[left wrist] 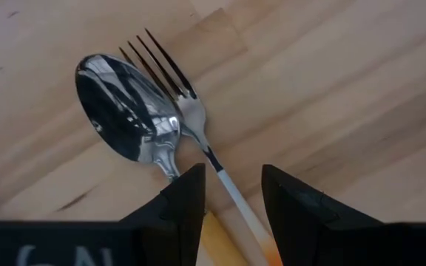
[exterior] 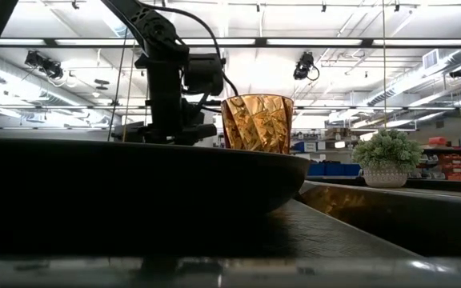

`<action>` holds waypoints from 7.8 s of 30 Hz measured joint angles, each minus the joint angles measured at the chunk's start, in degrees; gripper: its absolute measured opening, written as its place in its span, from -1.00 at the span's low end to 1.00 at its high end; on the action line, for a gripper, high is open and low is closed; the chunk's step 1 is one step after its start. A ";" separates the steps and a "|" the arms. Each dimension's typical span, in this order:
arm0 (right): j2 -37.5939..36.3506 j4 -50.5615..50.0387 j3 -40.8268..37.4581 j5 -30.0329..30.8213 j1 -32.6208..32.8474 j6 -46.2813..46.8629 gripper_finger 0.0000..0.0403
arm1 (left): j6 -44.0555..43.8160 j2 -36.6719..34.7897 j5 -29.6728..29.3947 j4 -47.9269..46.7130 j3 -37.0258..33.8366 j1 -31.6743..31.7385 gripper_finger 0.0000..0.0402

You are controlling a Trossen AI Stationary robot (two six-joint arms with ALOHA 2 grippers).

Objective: Pick and place plate/cup/fork/spoon on tray
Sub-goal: Put the orange fork to the left of the black plate on the black serving tray, then put the yellow spoon to the left of the orange fork on the black serving tray

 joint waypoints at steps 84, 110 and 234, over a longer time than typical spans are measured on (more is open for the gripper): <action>-11.79 -17.48 0.00 -4.20 13.59 10.28 -0.40 | -83.51 -13.16 2.31 -19.68 -7.86 -53.65 -0.94; -11.39 -17.60 0.00 -4.48 13.60 12.24 -0.40 | -86.92 -8.77 5.26 -9.26 -13.02 -55.61 -0.54; -11.56 -20.62 0.00 0.09 9.99 3.93 -0.40 | -12.93 -23.87 5.55 -20.30 -8.50 -18.41 -0.74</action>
